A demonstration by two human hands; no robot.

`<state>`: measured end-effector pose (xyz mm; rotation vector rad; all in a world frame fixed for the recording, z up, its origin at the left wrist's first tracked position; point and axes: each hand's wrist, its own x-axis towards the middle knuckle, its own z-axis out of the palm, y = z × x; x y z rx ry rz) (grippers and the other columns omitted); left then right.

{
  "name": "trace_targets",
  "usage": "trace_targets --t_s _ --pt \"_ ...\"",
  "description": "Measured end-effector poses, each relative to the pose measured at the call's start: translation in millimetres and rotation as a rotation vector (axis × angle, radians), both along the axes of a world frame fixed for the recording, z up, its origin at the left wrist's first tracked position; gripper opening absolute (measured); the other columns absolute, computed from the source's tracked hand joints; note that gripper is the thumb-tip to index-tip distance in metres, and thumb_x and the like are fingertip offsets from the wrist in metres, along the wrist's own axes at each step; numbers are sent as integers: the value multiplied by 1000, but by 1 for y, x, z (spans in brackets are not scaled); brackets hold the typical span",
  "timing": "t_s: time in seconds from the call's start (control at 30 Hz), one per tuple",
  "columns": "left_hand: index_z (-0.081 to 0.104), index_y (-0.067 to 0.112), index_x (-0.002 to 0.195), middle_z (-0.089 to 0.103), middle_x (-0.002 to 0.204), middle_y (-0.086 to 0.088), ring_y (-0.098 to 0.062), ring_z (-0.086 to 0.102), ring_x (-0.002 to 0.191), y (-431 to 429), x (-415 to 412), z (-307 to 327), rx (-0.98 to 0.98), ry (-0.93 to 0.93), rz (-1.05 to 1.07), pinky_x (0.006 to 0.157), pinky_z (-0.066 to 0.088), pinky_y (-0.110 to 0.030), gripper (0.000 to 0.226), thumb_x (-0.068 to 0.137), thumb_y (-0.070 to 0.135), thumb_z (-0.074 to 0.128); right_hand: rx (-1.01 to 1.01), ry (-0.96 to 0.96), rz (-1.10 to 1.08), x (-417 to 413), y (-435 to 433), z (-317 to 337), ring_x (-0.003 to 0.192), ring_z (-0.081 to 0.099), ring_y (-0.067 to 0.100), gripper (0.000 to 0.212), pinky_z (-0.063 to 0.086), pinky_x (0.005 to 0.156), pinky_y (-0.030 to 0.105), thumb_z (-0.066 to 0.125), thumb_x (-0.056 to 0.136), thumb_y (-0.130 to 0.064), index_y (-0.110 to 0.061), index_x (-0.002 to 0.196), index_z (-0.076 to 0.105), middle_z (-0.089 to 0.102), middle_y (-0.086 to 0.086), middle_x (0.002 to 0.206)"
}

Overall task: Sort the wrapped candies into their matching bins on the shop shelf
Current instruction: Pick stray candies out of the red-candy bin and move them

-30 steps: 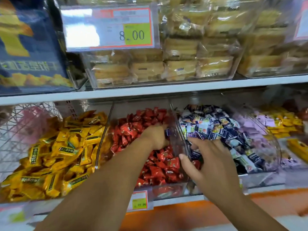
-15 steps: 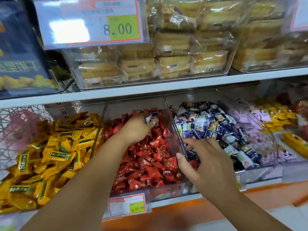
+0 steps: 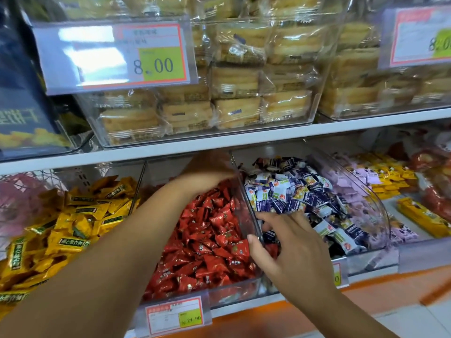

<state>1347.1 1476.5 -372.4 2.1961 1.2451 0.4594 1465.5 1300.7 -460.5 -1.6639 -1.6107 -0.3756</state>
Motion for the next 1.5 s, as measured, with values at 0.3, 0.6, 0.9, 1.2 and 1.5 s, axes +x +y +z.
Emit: trace_targets --t_s 0.3,0.6,0.9,1.2,1.5 --pt "28 53 141 12 160 5 -33 14 144 15 -16 -56 127 671 -136 113 24 -56 88 66 72 69 6 7 -2 -3 2 1 79 56 14 39 36 56 19 51 85 -44 -17 105 70 62 -12 78" --pt "59 38 127 26 154 15 -10 21 143 6 -56 -19 -128 698 -433 107 13 -19 43 86 28 71 1 10 5 -3 1 1 79 55 14 38 34 56 19 52 85 -44 -18 105 70 60 -11 77" --pt "74 27 100 69 107 9 -6 63 96 36 -26 -31 95 186 -113 80 43 -12 19 94 18 59 7 12 11 -4 1 3 77 53 10 40 29 52 13 50 85 -45 -17 104 70 59 -11 81" --pt "42 29 142 42 137 -5 -28 50 120 53 -1 -65 80 479 -150 84 38 -24 71 79 27 75 48 1 6 -4 4 3 76 52 12 38 32 53 17 52 83 -44 -15 99 72 59 -11 78" --pt "63 25 96 57 104 5 -13 49 92 54 -16 -36 -66 600 -218 60 34 -16 23 80 12 74 36 12 9 -4 3 1 76 51 10 36 27 55 11 53 82 -45 -19 98 72 59 -14 79"
